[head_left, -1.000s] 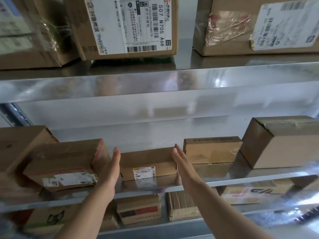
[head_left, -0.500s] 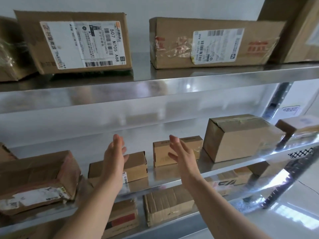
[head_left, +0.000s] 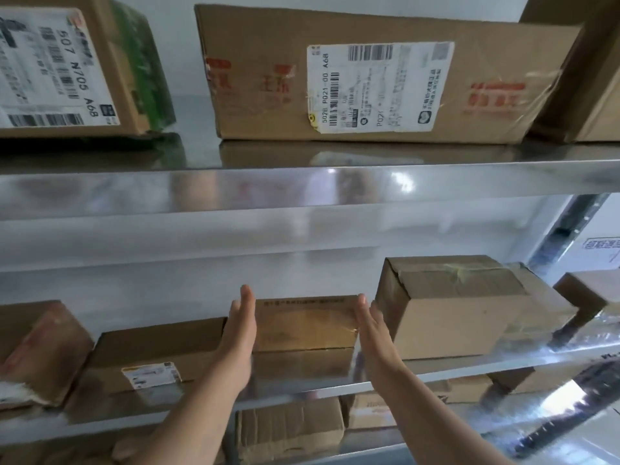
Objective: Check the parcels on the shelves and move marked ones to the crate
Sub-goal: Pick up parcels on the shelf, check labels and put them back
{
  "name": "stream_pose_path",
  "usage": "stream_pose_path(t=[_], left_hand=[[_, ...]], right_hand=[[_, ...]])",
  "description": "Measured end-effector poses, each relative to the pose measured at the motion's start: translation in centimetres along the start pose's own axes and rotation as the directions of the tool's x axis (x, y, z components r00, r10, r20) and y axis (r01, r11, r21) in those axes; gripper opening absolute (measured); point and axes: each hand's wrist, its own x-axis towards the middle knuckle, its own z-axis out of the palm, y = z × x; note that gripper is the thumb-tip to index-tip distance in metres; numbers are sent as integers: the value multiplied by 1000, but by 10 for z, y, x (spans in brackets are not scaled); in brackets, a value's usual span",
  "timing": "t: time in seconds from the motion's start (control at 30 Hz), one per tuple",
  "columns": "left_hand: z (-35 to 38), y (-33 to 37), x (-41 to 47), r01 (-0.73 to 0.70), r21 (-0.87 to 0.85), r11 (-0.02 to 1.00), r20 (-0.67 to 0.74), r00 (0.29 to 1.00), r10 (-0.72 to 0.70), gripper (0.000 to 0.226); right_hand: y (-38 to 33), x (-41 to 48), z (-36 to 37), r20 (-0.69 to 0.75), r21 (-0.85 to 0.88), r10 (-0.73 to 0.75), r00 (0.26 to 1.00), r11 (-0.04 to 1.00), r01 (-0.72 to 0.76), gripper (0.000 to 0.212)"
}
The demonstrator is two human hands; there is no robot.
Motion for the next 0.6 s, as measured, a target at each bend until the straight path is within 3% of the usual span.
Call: stream_pose_path(t=[0.17,0.2,0.3,0.47,0.6], left_hand=[[6,-8,-1,96,-33,995,-91,991,-99,106],[5,-9,-2,98,-15,995,-106,989,-99,108],[1,-3,-8,77,44,996,-123,990,-71,108],[0,24,-35,-42,94,995,-61,997,48,65],[-4,41,-61,-231,130,964,0,973,233,39]], right_hand=[[12,12,-9,76,-30,17,997,999,-15,136],[11,13,-11,94,-26,18,995,1000,-16,128],[2,11,-16,130,-33,18,991,999,-14,74],[-20,1,-26,58,-7,-125,990,992,125,19],[-40,-13,-27,7,21,-212,977,977,212,8]])
